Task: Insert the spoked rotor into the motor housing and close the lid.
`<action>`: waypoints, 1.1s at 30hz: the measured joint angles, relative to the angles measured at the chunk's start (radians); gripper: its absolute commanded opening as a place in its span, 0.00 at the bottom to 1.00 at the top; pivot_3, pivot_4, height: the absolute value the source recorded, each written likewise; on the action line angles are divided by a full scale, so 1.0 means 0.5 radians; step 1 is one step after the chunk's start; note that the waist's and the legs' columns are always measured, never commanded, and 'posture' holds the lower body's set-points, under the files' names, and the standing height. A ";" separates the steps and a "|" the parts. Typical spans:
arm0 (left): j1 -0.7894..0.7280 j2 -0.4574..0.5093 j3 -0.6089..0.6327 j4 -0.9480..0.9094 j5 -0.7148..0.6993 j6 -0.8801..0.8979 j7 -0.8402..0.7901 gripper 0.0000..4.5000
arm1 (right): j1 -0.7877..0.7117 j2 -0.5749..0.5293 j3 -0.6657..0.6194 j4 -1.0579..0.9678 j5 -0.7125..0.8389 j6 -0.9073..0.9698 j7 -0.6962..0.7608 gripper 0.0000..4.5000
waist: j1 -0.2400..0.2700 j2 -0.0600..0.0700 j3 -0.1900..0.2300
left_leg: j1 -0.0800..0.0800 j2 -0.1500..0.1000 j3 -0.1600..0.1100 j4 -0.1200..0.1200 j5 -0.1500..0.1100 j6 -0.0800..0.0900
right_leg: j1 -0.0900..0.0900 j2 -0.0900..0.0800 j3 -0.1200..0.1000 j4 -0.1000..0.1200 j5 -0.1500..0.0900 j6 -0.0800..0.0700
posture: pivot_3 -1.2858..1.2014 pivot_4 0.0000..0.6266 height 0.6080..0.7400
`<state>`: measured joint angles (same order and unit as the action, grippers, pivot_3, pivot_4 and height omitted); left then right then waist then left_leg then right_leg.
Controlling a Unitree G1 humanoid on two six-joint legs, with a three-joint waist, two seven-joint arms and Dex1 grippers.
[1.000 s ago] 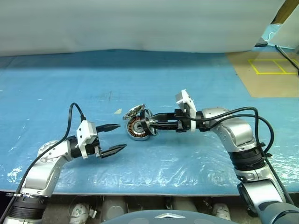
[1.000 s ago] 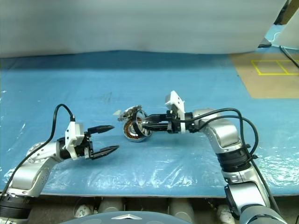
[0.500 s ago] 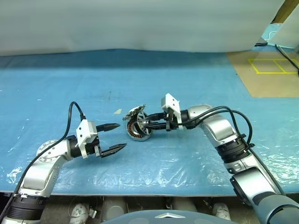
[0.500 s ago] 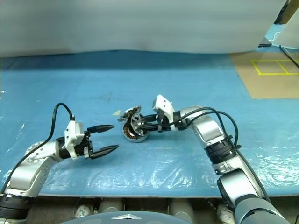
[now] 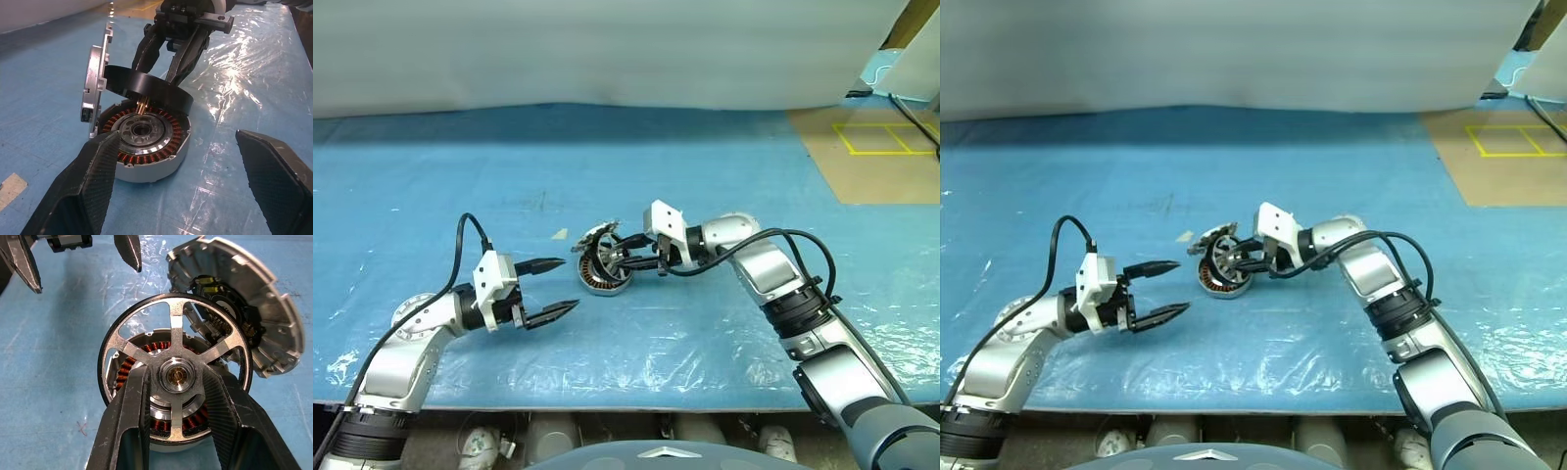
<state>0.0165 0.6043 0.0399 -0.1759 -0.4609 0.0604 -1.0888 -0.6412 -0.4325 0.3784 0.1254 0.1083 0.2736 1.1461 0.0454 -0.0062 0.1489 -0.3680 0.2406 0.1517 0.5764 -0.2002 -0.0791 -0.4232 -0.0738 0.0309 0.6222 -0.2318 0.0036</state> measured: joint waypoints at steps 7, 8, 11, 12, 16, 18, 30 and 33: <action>0.000 -0.010 -0.004 0.035 0.008 -0.044 -0.012 0.88 | -0.026 0.005 0.036 0.021 -0.107 -0.102 -0.024 0.28 | -0.003 0.000 0.000 | 0.002 0.000 0.000 0.001 0.000 0.000 | 0.000 0.000 0.001 0.002 0.000 0.000 | 0.52 0.24 1.00; 0.001 -0.010 -0.004 0.048 0.009 -0.049 -0.023 0.88 | -0.027 0.003 0.039 0.022 -0.118 -0.116 -0.021 0.28 | -0.002 0.000 0.000 | 0.001 0.000 0.000 0.001 0.000 0.000 | 0.000 0.000 0.000 0.002 0.000 0.000 | 0.52 0.24 1.00; 0.001 -0.010 -0.003 0.094 0.017 -0.081 -0.041 0.88 | -0.030 -0.006 0.050 0.023 -0.143 -0.163 0.001 0.35 | -0.002 0.000 0.000 | 0.001 0.000 0.000 0.001 0.000 0.000 | 0.000 0.000 0.000 0.002 0.000 0.000 | 0.52 0.24 1.00; 0.002 -0.010 -0.003 0.099 0.020 -0.085 -0.041 0.88 | -0.032 -0.009 0.054 0.026 -0.148 -0.175 0.014 0.44 | -0.002 -0.001 0.000 | 0.001 0.000 0.000 0.001 0.000 0.000 | 0.000 0.000 0.000 0.002 0.000 0.000 | 0.52 0.24 1.00; 0.005 -0.010 -0.003 0.099 0.026 -0.098 -0.041 0.88 | -0.033 -0.016 0.091 0.062 -0.170 -0.170 0.085 0.72 | -0.002 -0.001 0.000 | 0.000 0.000 0.000 0.001 0.000 0.000 | 0.000 0.000 0.000 0.002 0.000 0.000 | 0.52 0.24 1.00; 0.004 -0.010 -0.004 0.099 0.026 -0.099 -0.040 0.88 | -0.033 -0.016 0.103 0.062 -0.171 -0.169 0.114 0.88 | -0.002 -0.001 0.000 | 0.000 0.000 0.000 0.001 0.000 0.000 | 0.000 0.000 0.000 0.002 0.000 0.000 | 0.52 0.24 1.00; -0.013 -0.009 -0.011 -0.065 0.022 0.046 0.046 0.88 | -0.108 0.075 -0.030 0.065 0.037 0.081 0.167 0.86 | -0.002 0.000 0.000 | 0.000 0.000 0.000 0.001 0.000 0.000 | 0.000 0.000 0.000 0.002 0.000 0.000 | 0.52 0.24 1.00; -0.011 -0.009 -0.011 -0.076 0.022 0.068 0.057 0.88 | -0.084 0.074 -0.038 0.013 0.109 0.178 0.185 0.63 | -0.001 -0.001 0.000 | 0.000 0.000 0.000 0.001 0.000 0.000 | 0.000 0.000 -0.001 0.002 0.000 0.000 | 0.52 0.24 1.00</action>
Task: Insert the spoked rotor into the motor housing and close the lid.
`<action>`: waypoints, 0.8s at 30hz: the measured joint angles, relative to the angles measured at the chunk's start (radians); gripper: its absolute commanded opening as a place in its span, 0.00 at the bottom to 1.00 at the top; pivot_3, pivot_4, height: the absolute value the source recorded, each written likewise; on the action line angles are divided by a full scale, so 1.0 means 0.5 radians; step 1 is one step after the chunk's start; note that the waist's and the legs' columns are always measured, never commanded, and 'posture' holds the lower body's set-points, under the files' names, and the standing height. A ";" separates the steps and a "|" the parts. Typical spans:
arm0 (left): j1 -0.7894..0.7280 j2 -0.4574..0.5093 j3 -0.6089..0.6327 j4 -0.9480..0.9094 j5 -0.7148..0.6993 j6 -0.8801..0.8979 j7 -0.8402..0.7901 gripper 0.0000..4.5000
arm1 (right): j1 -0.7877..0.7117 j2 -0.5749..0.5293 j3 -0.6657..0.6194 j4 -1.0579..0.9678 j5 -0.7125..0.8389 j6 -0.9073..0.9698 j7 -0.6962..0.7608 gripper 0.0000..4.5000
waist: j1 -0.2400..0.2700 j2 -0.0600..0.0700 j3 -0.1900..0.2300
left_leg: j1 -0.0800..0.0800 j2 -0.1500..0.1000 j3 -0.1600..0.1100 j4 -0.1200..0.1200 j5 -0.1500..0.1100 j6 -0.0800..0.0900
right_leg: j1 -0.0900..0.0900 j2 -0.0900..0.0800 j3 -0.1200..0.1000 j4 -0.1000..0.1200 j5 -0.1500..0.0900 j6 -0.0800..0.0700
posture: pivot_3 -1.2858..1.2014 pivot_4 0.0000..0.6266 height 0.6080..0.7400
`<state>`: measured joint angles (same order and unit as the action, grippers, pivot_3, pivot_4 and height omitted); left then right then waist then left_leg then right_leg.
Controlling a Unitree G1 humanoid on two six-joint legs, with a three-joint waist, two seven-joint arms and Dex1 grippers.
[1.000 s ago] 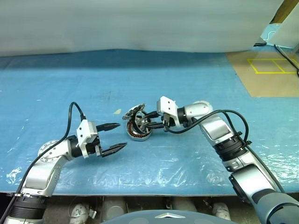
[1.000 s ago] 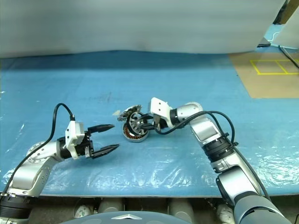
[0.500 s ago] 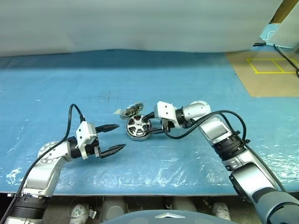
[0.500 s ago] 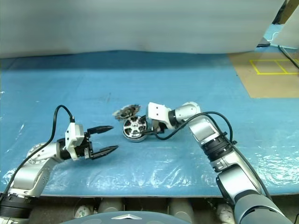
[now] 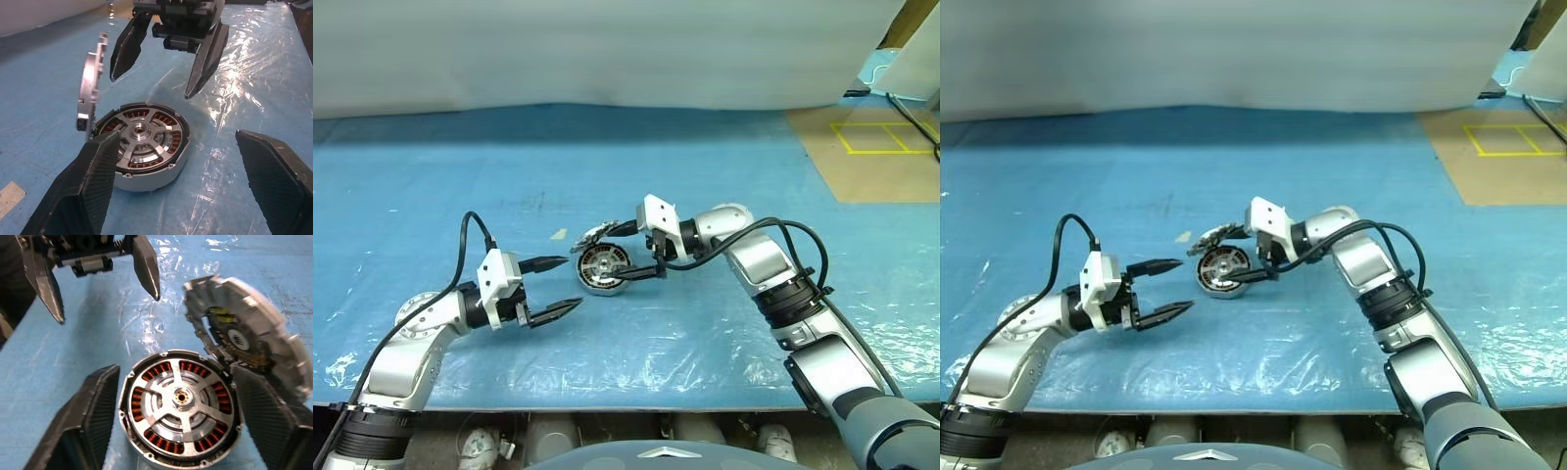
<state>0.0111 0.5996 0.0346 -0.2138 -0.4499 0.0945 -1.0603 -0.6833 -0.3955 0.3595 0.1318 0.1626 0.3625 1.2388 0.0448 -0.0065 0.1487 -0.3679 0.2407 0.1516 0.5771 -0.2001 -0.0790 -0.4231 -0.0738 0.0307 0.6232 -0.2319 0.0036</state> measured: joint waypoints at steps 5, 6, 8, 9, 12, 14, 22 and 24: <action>0.000 0.004 0.004 0.003 -0.006 0.009 -0.006 0.88 | 0.133 0.026 -0.011 0.025 0.067 0.138 -0.065 0.23 | 0.001 0.000 0.000 | 0.000 0.000 0.000 0.000 0.000 0.000 | 0.000 0.000 0.000 0.000 0.000 0.000 | 0.52 0.24 1.00; 0.000 0.006 0.005 0.008 -0.006 0.006 -0.013 0.88 | 0.140 0.041 -0.020 0.041 0.068 0.139 -0.100 0.13 | 0.000 0.000 0.000 | 0.000 0.000 0.000 0.000 0.000 0.000 | 0.000 0.000 0.000 0.000 0.000 0.000 | 0.52 0.24 1.00; 0.000 0.009 0.005 0.030 -0.006 -0.004 -0.025 0.88 | 0.141 0.086 -0.070 0.076 0.067 0.128 -0.191 0.01 | -0.007 0.000 0.000 | 0.001 0.000 0.000 0.000 0.000 0.000 | 0.000 0.000 0.001 0.000 0.000 0.000 | 0.52 0.24 1.00; 0.000 0.010 0.006 0.039 -0.006 -0.011 -0.037 0.88 | 0.141 0.094 -0.084 0.080 0.068 0.125 -0.223 0.01 | -0.005 0.000 0.000 | 0.001 0.000 0.000 0.000 0.000 0.000 | 0.000 0.000 0.001 0.000 0.000 0.000 | 0.52 0.24 1.00; 0.000 0.012 0.009 0.075 -0.006 -0.024 -0.055 0.88 | 0.141 0.137 -0.099 0.083 0.075 0.128 -0.269 0.01 | -0.004 0.000 0.000 | 0.000 0.000 0.000 0.000 0.000 0.000 | 0.000 0.000 0.001 0.000 0.000 0.000 | 0.52 0.24 1.00; -0.005 0.012 0.009 0.088 -0.006 -0.025 -0.058 0.88 | 0.141 0.156 -0.099 0.086 0.075 0.126 -0.290 0.01 | -0.001 0.000 0.000 | 0.000 0.000 0.000 0.000 0.000 0.000 | 0.000 0.000 0.000 0.000 0.000 0.000 | 0.52 0.24 1.00; -0.028 0.012 0.009 0.106 -0.005 -0.041 -0.061 0.88 | 0.147 0.216 -0.075 0.190 0.025 0.032 -0.384 0.01 | -0.002 0.000 0.000 | 0.000 0.000 0.000 0.000 0.000 0.000 | 0.000 0.000 0.000 0.000 0.000 0.000 | 0.52 0.24 1.00; -0.032 0.012 0.009 0.106 -0.005 -0.041 -0.059 0.88 | 0.147 0.217 -0.064 0.230 -0.008 -0.004 -0.393 0.01 | -0.001 0.000 0.000 | 0.000 0.000 0.000 0.000 0.000 0.000 | 0.000 0.000 0.000 0.000 0.000 0.000 | 0.52 0.24 1.00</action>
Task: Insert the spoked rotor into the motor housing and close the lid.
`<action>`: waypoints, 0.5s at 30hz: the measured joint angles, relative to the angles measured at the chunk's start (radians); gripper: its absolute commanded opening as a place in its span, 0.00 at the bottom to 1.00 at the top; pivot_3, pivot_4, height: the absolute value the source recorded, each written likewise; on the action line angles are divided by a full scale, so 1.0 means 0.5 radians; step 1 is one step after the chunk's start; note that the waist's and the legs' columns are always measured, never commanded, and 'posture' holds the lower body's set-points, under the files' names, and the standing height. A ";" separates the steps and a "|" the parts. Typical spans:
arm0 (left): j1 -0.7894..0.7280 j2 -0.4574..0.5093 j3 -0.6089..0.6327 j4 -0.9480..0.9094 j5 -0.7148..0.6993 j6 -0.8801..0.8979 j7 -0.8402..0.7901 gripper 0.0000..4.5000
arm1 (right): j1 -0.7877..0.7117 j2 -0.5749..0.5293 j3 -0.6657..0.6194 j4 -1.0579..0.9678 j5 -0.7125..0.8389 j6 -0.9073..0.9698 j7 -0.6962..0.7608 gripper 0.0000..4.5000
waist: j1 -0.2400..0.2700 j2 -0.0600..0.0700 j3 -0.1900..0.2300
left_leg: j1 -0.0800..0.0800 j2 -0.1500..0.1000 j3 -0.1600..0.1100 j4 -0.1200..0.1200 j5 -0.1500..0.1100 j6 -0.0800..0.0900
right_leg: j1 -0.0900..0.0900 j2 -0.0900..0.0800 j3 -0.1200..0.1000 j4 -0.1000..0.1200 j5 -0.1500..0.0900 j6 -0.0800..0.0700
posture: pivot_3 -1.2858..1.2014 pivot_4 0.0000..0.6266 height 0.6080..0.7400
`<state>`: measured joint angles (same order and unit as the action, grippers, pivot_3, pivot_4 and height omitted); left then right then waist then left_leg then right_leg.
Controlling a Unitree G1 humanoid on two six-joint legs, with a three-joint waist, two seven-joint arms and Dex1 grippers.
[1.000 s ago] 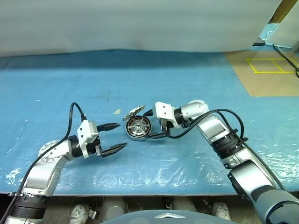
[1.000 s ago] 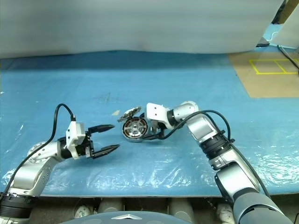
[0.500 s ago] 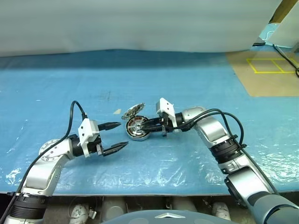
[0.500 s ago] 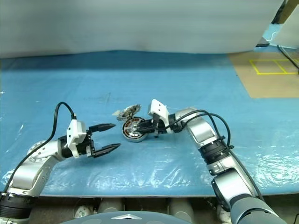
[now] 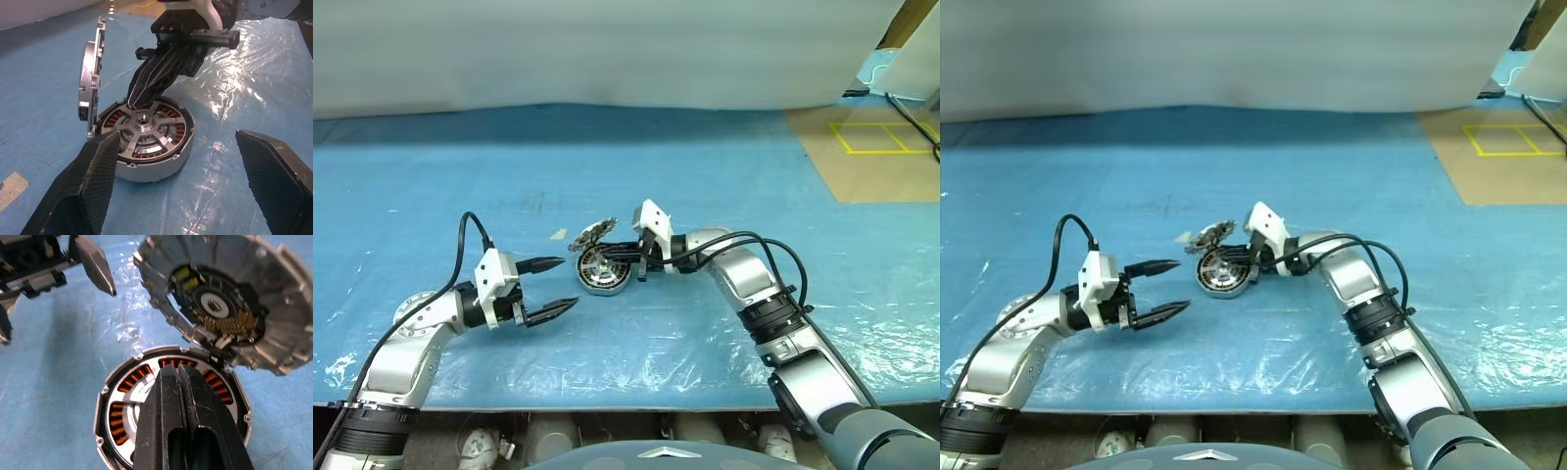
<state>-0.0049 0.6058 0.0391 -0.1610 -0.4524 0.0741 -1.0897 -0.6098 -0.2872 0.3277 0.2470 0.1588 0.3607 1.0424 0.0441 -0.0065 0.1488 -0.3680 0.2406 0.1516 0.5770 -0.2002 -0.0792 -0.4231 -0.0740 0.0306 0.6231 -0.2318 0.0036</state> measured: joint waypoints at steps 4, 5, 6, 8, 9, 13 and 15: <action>-0.003 0.000 0.000 0.001 0.000 -0.001 0.002 0.88 | 0.000 0.001 0.025 0.066 -0.048 -0.058 -0.004 0.01 | -0.001 0.000 0.000 | 0.000 0.000 0.000 0.000 0.000 0.000 | 0.000 0.000 0.000 0.000 0.000 0.000 | 0.52 0.24 1.00; -0.003 0.000 0.000 0.002 0.001 -0.004 0.003 0.88 | -0.001 0.002 0.034 0.082 -0.065 -0.093 -0.007 0.01 | -0.002 0.000 0.000 | 0.000 0.000 0.000 0.000 0.000 0.000 | 0.000 0.000 0.000 0.000 0.000 0.000 | 0.52 0.24 1.00; -0.003 0.000 0.000 0.004 0.002 -0.007 0.004 0.88 | -0.001 0.002 0.041 0.087 -0.078 -0.119 -0.009 0.01 | -0.002 0.000 0.000 | 0.001 0.000 0.000 0.000 0.000 0.000 | 0.000 0.000 0.000 0.000 0.000 0.000 | 0.52 0.24 1.00; -0.004 -0.001 0.000 0.008 0.007 -0.014 0.004 0.88 | -0.001 -0.003 0.061 0.097 -0.104 -0.176 -0.013 0.01 | -0.003 0.000 0.000 | 0.002 0.000 0.000 0.000 0.000 0.000 | 0.000 0.000 0.000 0.001 0.000 0.000 | 0.52 0.24 1.00; -0.005 -0.001 0.000 0.011 0.008 -0.018 0.004 0.88 | -0.001 -0.006 0.073 0.099 -0.121 -0.196 -0.012 0.01 | -0.003 0.000 0.000 | 0.002 0.000 0.000 0.000 0.000 0.000 | 0.001 0.000 0.000 0.001 0.000 0.000 | 0.52 0.24 1.00; -0.034 0.000 0.000 0.044 0.010 -0.031 -0.001 0.88 | -0.031 -0.080 0.184 0.117 -0.296 -0.470 -0.017 0.01 | -0.001 -0.001 -0.003 | 0.009 0.000 0.000 0.000 0.000 0.000 | 0.007 -0.001 0.000 0.000 0.000 0.000 | 0.52 0.24 1.00; -0.041 0.000 0.000 0.071 0.010 -0.045 -0.003 0.88 | -0.038 -0.081 0.194 0.132 -0.324 -0.512 -0.020 0.01 | -0.002 -0.002 -0.003 | 0.012 0.000 0.000 0.000 0.000 0.000 | 0.010 -0.001 0.001 0.000 0.000 0.000 | 0.52 0.24 1.00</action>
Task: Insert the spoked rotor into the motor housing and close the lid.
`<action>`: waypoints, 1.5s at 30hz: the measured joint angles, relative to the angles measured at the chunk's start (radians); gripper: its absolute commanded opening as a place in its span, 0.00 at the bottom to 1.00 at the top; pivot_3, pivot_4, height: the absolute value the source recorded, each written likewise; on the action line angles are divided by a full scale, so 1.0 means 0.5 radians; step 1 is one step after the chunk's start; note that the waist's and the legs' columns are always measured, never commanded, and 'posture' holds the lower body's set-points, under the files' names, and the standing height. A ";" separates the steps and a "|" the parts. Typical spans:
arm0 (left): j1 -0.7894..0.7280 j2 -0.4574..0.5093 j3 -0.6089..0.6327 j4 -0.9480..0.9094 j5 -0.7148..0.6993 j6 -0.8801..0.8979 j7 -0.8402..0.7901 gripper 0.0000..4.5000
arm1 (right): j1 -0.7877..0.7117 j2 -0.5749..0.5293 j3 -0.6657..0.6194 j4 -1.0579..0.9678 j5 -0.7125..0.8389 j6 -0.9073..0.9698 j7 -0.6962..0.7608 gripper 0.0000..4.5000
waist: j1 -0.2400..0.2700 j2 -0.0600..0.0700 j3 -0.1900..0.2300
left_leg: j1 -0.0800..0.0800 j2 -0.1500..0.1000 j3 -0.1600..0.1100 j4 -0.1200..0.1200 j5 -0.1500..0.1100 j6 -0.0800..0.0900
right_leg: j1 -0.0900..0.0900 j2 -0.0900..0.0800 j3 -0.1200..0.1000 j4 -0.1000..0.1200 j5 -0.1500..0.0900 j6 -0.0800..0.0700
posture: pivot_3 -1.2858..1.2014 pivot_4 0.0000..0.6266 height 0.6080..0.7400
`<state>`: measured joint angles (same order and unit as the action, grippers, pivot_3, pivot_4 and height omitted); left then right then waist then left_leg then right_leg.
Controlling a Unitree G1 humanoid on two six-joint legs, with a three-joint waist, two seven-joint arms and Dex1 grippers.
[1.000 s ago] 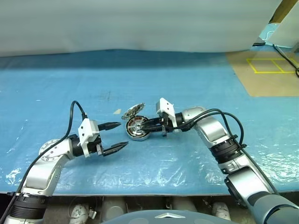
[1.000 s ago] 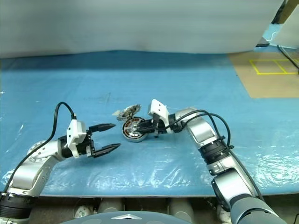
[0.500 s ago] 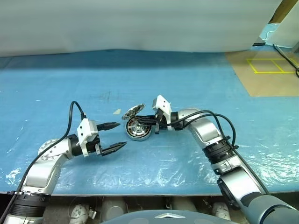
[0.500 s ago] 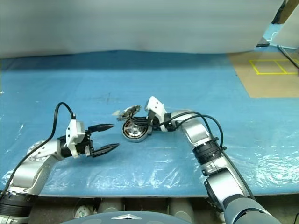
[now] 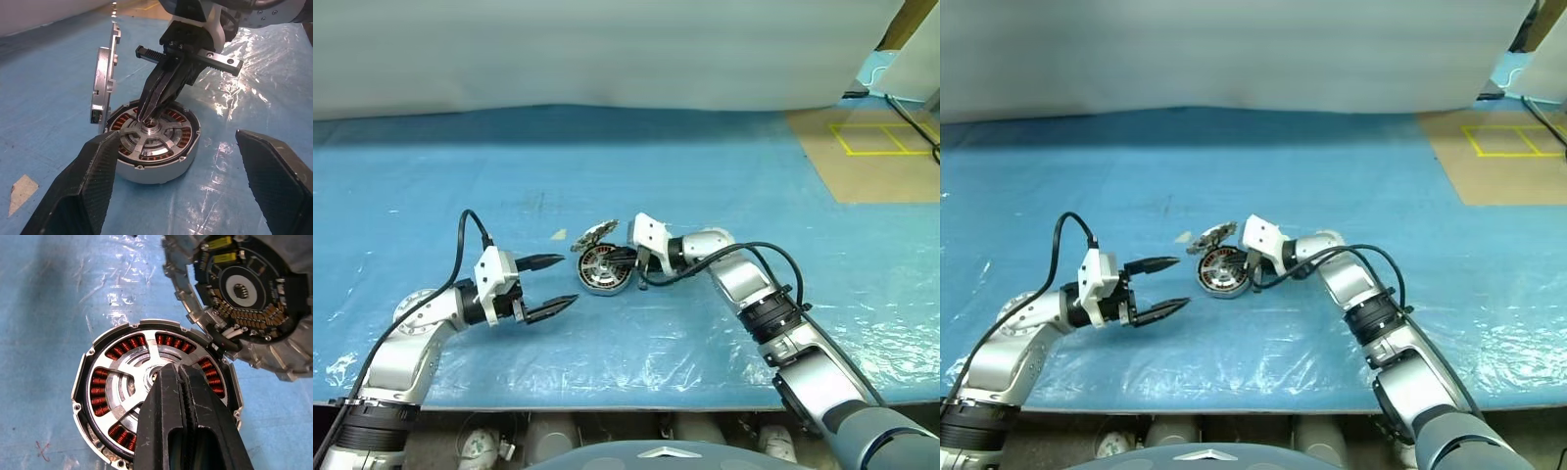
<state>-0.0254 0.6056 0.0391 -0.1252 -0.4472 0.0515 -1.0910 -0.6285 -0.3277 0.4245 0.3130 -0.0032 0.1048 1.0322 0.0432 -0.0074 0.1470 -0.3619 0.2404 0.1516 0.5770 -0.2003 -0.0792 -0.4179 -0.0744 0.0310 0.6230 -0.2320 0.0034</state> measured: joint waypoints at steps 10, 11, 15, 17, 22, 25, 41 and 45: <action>-0.149 0.013 0.104 0.288 0.032 -0.141 -0.005 0.88 | 0.037 0.031 -0.083 -0.008 0.068 0.094 0.033 0.01 | 0.002 0.000 -0.002 | 0.008 0.000 0.000 0.000 0.000 0.000 | 0.007 0.000 0.001 0.000 0.000 0.000 | 0.52 0.24 1.00; -0.168 0.021 0.122 0.323 0.036 -0.153 -0.002 0.88 | 0.039 0.036 -0.101 -0.013 0.099 0.136 0.043 0.01 | 0.002 0.000 -0.002 | 0.006 0.000 0.000 0.000 0.000 0.000 | 0.006 0.000 0.001 0.000 0.000 0.000 | 0.52 0.24 1.00; -0.319 0.046 0.212 0.529 0.037 -0.126 0.041 0.88 | 0.055 0.080 -0.294 -0.141 0.409 0.531 0.091 0.01 | 0.007 0.000 -0.001 | -0.012 0.000 -0.001 0.000 0.001 0.001 | -0.010 0.001 0.000 0.000 0.000 0.001 | 0.52 0.24 1.00; -0.416 0.043 0.240 0.591 0.009 -0.067 0.069 0.88 | 0.063 0.043 -0.369 -0.391 0.569 0.733 0.116 0.01 | 0.017 0.000 0.000 | -0.014 0.000 -0.001 0.001 0.001 0.001 | -0.010 0.001 -0.002 0.000 0.005 0.007 | 0.52 0.24 1.00; -0.552 -0.004 0.266 0.651 -0.055 0.022 0.088 0.88 | 0.105 -0.077 -0.476 -0.784 0.767 1.003 0.086 0.01 | 0.041 0.000 -0.001 | -0.014 0.000 -0.001 -0.007 0.001 -0.001 | -0.010 0.001 -0.004 -0.004 0.005 0.008 | 0.52 0.24 1.00; -0.713 -0.092 0.230 0.763 -0.064 0.118 0.118 0.88 | 0.269 -0.228 -0.546 -0.908 0.785 1.060 0.018 0.01 | 0.082 0.000 -0.001 | -0.014 -0.001 -0.001 -0.006 0.000 -0.001 | -0.009 0.000 -0.004 -0.005 0.005 0.008 | 0.52 0.24 1.00; -1.609 -0.586 -0.087 1.889 0.289 -0.344 -0.106 0.88 | 0.773 -0.506 -0.694 -1.361 0.896 1.193 -0.189 0.01 | 0.111 -0.002 0.002 | -0.015 -0.004 -0.004 -0.003 0.001 -0.001 | -0.008 -0.001 -0.001 -0.005 0.008 0.012 | 0.52 0.24 1.00; -1.726 -0.711 -0.097 2.040 0.334 -0.461 -0.161 0.88 | 0.979 -0.564 -0.830 -1.372 0.869 1.088 -0.262 0.01 | 0.122 -0.003 0.002 | -0.017 -0.006 -0.005 -0.004 0.001 -0.001 | -0.006 -0.003 -0.003 -0.011 0.009 0.014 | 0.52 0.24 1.00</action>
<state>-0.8887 0.2502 -0.0091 0.8946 -0.2803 -0.1790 -1.1713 -0.1392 -0.6097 0.0097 -0.3730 0.4314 0.6488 0.9012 0.1041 -0.0089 0.1481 -0.3704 0.2374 0.1489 0.5748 -0.1999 -0.0799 -0.4208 -0.0758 0.0296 0.6176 -0.2276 0.0107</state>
